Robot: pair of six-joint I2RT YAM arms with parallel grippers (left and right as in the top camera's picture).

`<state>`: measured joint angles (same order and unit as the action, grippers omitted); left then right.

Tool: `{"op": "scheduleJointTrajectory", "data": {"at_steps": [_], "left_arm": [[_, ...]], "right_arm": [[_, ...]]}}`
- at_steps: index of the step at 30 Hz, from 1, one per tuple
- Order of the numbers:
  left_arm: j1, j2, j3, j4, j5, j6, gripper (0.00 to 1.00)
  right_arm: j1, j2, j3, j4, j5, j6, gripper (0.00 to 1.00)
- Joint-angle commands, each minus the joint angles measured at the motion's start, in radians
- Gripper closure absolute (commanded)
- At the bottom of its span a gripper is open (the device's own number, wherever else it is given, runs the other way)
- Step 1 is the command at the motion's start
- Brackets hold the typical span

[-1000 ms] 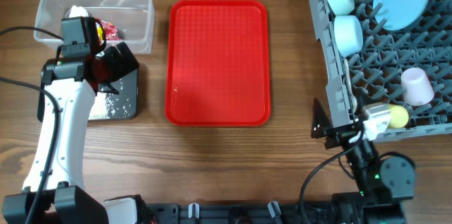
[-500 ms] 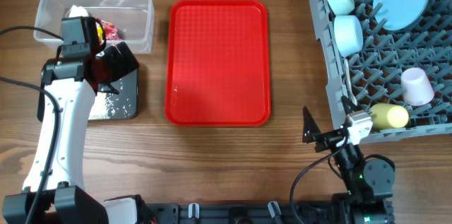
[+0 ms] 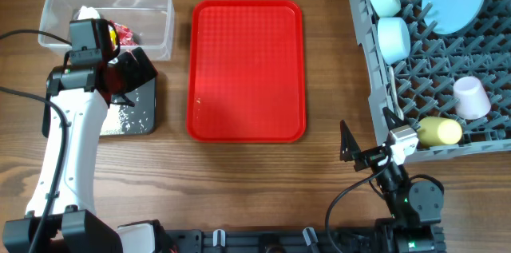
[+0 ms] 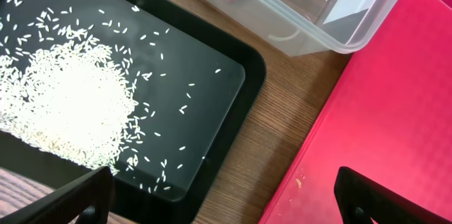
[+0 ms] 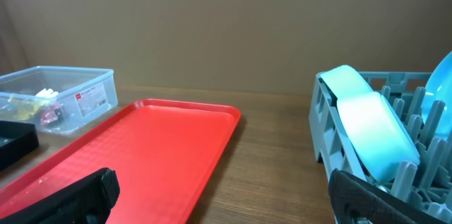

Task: Sort waste into correct bins and load items into the dishwasher rack

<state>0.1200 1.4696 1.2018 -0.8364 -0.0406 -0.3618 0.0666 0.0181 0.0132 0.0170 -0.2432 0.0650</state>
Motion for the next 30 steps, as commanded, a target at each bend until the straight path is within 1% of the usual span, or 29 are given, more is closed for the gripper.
{"op": "scheduleJointTrajectory", "data": {"at_steps": [1,15,19,24,25,30], "left_arm": [[0.004,0.006,0.008,0.002,-0.013,-0.013,0.0],[0.004,0.006,0.008,0.002,-0.013,-0.013,0.0],[0.002,-0.038,0.008,0.002,-0.013,-0.013,0.0],[-0.023,-0.195,0.008,0.002,-0.013,-0.013,0.0],[-0.046,-0.281,0.008,-0.002,-0.013,-0.013,0.0],[-0.09,-0.525,0.008,-0.048,-0.021,-0.014,0.0]], "right_arm": [[-0.005,-0.013,-0.008,0.007,-0.017,-0.01,0.0],[-0.005,-0.013,-0.008,0.006,-0.017,-0.01,0.0],[-0.005,-0.013,-0.008,0.006,-0.017,-0.01,0.0],[-0.005,-0.013,-0.008,0.006,-0.017,-0.01,0.0],[-0.005,-0.013,-0.008,0.006,-0.017,-0.01,0.0],[-0.005,-0.013,-0.008,0.006,-0.017,-0.01,0.0]]}}
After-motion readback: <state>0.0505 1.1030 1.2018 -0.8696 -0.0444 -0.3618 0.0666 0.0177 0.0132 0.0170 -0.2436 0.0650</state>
